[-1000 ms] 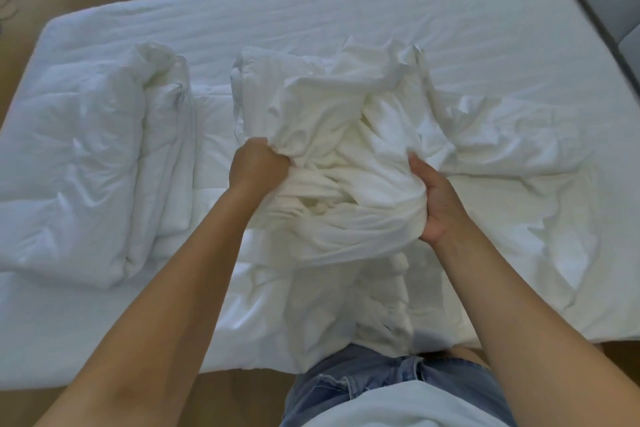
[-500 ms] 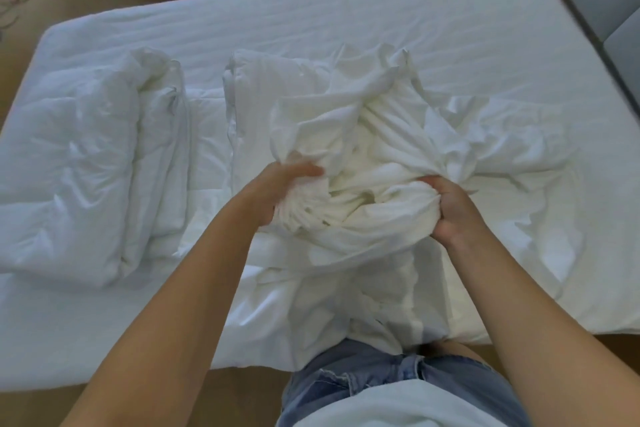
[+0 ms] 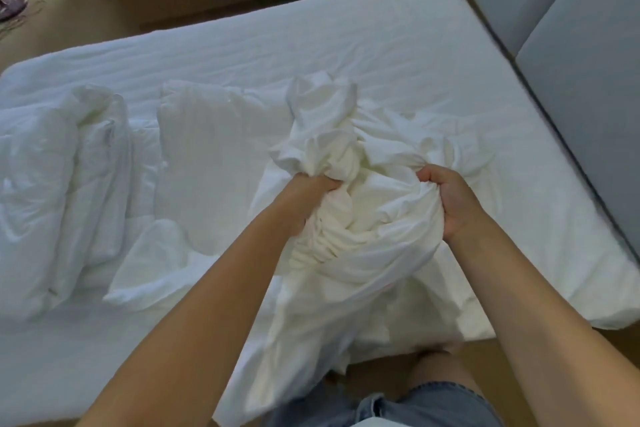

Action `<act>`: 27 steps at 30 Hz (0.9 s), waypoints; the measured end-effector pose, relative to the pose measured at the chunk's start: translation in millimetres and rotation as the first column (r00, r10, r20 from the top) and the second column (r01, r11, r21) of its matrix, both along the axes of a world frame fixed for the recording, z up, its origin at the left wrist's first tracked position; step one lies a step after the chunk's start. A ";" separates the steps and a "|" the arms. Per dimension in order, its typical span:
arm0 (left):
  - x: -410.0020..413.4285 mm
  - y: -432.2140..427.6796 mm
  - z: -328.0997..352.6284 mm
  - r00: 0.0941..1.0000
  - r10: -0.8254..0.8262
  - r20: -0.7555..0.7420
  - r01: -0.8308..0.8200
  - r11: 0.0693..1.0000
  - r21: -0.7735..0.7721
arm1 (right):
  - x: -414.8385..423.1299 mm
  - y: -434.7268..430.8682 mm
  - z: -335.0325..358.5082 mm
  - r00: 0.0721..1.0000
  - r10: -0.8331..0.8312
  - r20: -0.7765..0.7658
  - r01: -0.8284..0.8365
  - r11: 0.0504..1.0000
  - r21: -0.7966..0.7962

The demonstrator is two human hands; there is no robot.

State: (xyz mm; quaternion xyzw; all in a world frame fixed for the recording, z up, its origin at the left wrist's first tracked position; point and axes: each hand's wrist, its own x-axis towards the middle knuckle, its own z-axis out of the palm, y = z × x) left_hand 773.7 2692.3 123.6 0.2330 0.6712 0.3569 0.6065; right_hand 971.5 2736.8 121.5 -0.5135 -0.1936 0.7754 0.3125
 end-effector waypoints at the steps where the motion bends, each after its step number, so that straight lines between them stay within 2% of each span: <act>1: 23.7 8.8 -3.5 0.997 0.048 0.058 -0.048 0.999 -0.015 | 22.1 9.2 2.0 1.000 -0.017 0.025 0.017 1.000 0.009; 5: 136.6 53.0 -11.5 0.956 0.168 0.239 -0.162 0.986 -0.046 | 124.9 50.4 15.5 0.988 -0.105 0.111 0.098 0.993 0.066; 7: 198.9 80.8 -10.6 0.926 0.192 0.325 -0.190 0.981 -0.041 | 184.3 74.7 28.7 0.981 -0.163 0.105 0.150 0.981 0.121; 11: 317.1 129.6 2.4 0.832 0.139 0.537 -0.144 0.989 -0.032 | 290.2 122.1 64.9 0.963 -0.248 0.105 0.219 0.949 0.226; 13: 360.0 146.5 4.2 0.838 0.096 0.538 -0.097 0.995 -0.026 | 324.1 136.5 76.3 0.952 -0.232 0.198 0.185 0.955 0.231; 16: 400.4 162.1 -5.6 0.916 0.024 0.400 -0.015 1.000 -0.026 | 352.0 145.7 72.0 0.906 -0.214 0.365 0.140 0.966 0.217; 18: 402.8 164.1 -22.3 0.964 0.037 0.263 -0.018 0.997 -0.073 | 354.5 146.0 58.2 0.885 -0.176 0.432 0.093 0.974 0.208; 19: 398.3 163.3 -31.3 0.989 0.033 0.145 -0.018 0.994 -0.106 | 351.8 145.1 51.0 0.877 -0.153 0.455 0.062 0.976 0.209; 20: 390.6 161.8 -39.0 0.999 -0.034 -0.037 0.028 0.988 -0.152 | 347.2 143.8 45.2 0.866 -0.129 0.483 0.024 0.976 0.219; 21: 381.3 160.5 -45.2 0.949 -0.163 -0.269 0.103 0.969 -0.225 | 341.2 142.5 40.1 0.849 -0.102 0.518 -0.027 0.972 0.234; 22: 372.2 159.2 -46.1 0.842 -0.245 -0.481 0.130 0.957 -0.260 | 333.3 140.7 36.1 0.835 -0.068 0.545 -0.088 0.963 0.254; 23: 364.6 159.1 -39.9 0.753 -0.230 -0.616 0.130 0.970 -0.204 | 323.0 138.6 32.2 0.832 -0.026 0.554 -0.153 0.949 0.275; 24: 358.5 162.1 -31.5 0.734 -0.173 -0.656 0.152 0.984 -0.090 | 309.6 135.0 29.2 0.832 0.023 0.554 -0.219 0.931 0.290; 25: 352.9 166.9 -21.6 0.797 -0.123 -0.591 0.167 0.986 0.021 | 294.5 129.7 26.6 0.826 0.077 0.559 -0.291 0.906 0.306; 26: 348.8 172.0 -9.4 0.892 -0.104 -0.441 0.156 0.984 0.084 | 278.3 124.1 23.7 0.803 0.129 0.582 -0.374 0.870 0.322; 27: 345.1 175.0 3.6 0.945 -0.141 -0.295 0.171 0.982 0.079 | 262.4 118.2 20.0 0.763 0.174 0.622 -0.459 0.824 0.332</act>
